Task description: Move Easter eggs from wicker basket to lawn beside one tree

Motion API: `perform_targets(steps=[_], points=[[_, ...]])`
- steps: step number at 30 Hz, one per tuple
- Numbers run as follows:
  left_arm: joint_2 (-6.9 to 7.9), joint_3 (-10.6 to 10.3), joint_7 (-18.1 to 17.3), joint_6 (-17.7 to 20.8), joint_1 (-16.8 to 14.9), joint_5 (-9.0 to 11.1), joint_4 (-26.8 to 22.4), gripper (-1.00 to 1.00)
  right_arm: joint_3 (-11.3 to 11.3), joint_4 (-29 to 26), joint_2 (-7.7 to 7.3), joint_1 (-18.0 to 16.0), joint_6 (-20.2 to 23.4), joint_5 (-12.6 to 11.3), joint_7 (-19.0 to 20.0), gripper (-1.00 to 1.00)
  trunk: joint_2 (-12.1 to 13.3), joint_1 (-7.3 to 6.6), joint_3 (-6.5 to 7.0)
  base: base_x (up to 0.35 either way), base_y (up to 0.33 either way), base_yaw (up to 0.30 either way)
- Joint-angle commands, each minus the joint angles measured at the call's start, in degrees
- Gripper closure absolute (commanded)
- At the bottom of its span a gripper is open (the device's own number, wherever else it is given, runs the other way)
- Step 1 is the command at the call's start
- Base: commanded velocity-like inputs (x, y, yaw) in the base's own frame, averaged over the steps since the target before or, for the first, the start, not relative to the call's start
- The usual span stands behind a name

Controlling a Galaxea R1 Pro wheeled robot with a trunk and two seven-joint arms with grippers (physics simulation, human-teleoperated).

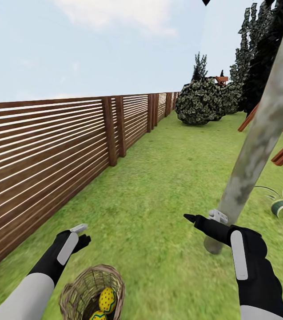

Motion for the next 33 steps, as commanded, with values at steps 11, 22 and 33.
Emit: perform_targets(steps=[11, 22, 33], points=[[0.01, 0.0, -0.9, 0.2, 0.0, 0.6, -0.1, -1.0, -0.2, 0.0, 0.06, -0.1, 0.3, 0.1, 0.3, -1.0, -0.1, 0.05, -0.13, 0.153, 0.0, -0.007], [0.12, 0.1, -5.3, 0.4, 0.0, 1.1, 0.7, -1.0, -0.2, 0.0, 0.06, -0.1, 0.3, 0.1, 0.3, -1.0, -0.1, 0.05, -0.13, 0.027, 0.0, 0.0], [0.2, 0.2, -5.4, -0.8, 0.0, 1.5, 3.7, -1.0, -0.2, 0.0, 0.06, -0.1, 0.3, 0.1, 0.4, -1.0, -0.1, 0.05, -0.13, 0.0, 0.0, 0.0]])
